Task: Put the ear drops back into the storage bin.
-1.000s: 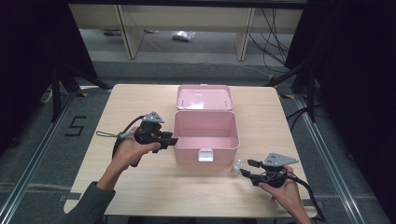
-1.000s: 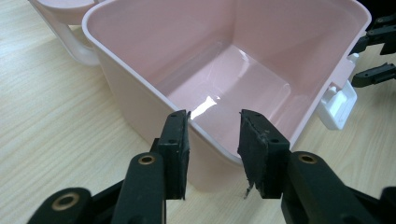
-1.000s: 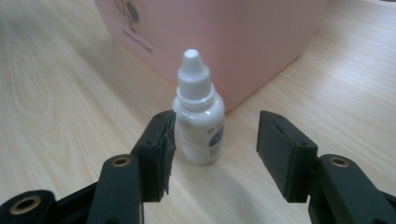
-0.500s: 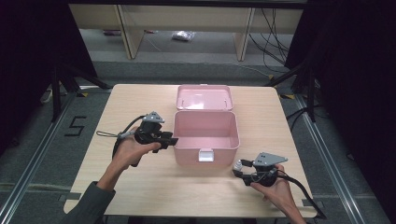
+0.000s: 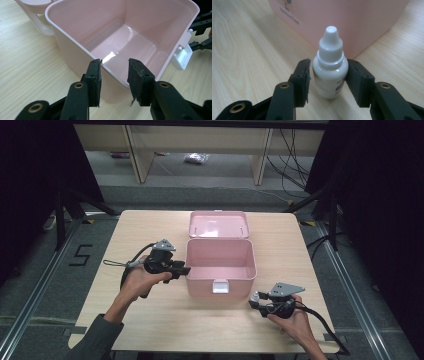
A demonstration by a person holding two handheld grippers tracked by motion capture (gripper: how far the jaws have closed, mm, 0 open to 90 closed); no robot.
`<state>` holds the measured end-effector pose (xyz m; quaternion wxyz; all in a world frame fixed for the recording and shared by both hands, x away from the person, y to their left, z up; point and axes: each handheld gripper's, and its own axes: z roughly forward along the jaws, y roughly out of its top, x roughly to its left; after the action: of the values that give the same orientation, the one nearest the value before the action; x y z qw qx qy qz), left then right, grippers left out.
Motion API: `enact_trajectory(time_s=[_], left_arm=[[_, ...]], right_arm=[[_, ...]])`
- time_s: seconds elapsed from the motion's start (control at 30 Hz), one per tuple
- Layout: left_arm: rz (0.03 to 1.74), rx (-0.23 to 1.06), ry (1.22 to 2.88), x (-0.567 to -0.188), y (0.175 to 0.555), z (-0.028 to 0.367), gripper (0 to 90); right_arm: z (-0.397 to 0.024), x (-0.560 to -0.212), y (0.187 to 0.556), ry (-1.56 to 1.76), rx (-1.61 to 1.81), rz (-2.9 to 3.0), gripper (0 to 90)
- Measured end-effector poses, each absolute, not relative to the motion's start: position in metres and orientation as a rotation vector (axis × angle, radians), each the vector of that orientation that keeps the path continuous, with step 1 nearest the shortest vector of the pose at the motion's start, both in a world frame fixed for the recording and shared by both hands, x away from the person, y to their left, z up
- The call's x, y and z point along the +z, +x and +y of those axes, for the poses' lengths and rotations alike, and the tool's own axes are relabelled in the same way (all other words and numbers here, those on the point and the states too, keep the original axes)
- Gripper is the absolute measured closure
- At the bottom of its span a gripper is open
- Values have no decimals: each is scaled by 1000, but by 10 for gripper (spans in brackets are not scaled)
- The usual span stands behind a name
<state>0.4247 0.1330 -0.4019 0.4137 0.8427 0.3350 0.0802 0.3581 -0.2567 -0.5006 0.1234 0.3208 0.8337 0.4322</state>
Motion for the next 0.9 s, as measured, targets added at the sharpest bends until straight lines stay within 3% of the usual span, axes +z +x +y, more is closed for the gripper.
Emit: enact_trajectory(time_s=[0.9], left_arm=[[841,220,2116,-403,426,133,630]], right_arm=[[-259,-497,359,903,1236,2408,606]])
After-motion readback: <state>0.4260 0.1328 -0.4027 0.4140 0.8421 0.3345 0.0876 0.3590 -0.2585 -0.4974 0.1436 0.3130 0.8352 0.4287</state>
